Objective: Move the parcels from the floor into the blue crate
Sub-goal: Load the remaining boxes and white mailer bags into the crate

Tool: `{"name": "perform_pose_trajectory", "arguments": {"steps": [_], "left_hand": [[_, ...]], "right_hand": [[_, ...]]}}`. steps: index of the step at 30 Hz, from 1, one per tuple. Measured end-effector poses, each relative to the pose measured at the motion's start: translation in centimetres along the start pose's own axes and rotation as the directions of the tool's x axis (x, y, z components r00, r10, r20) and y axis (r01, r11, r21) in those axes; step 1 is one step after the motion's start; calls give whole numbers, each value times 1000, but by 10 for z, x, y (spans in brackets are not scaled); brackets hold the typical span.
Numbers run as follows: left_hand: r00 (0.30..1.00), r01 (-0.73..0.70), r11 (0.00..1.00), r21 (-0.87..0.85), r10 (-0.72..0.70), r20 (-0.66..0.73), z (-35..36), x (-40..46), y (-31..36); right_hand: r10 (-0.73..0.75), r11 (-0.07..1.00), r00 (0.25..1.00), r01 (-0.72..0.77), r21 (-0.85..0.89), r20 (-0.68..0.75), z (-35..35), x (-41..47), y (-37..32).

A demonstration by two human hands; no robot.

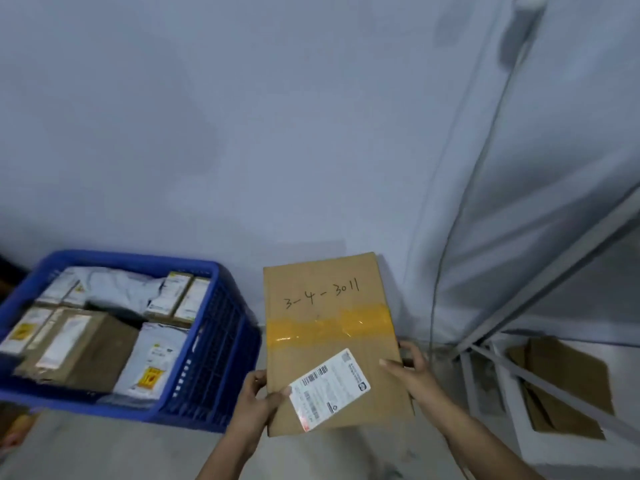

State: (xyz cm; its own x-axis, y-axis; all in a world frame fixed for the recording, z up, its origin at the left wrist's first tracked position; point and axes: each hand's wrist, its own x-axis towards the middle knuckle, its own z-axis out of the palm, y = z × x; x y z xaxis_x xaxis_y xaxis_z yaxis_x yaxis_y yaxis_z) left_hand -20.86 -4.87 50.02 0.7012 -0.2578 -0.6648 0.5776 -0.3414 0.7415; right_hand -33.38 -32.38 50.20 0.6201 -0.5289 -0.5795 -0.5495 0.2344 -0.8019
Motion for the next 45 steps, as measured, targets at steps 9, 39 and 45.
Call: {"name": "perform_pose_trajectory", "arguments": {"steps": [9, 39, 45], "left_hand": [[964, -252, 966, -55, 246, -101, -161, -181, 68], [823, -99, 987, -127, 10, -568, -602, -162, 117], [867, -55, 989, -137, -21, -497, -655, -106, 145]], "right_hand": [[-172, 984, 978, 165, 67, 120, 111, -192, -99], [-86, 967, 803, 211, -145, 590, 596, -184, -239], [-9, 974, 831, 133, -184, 556, 650, -154, -244]]}}
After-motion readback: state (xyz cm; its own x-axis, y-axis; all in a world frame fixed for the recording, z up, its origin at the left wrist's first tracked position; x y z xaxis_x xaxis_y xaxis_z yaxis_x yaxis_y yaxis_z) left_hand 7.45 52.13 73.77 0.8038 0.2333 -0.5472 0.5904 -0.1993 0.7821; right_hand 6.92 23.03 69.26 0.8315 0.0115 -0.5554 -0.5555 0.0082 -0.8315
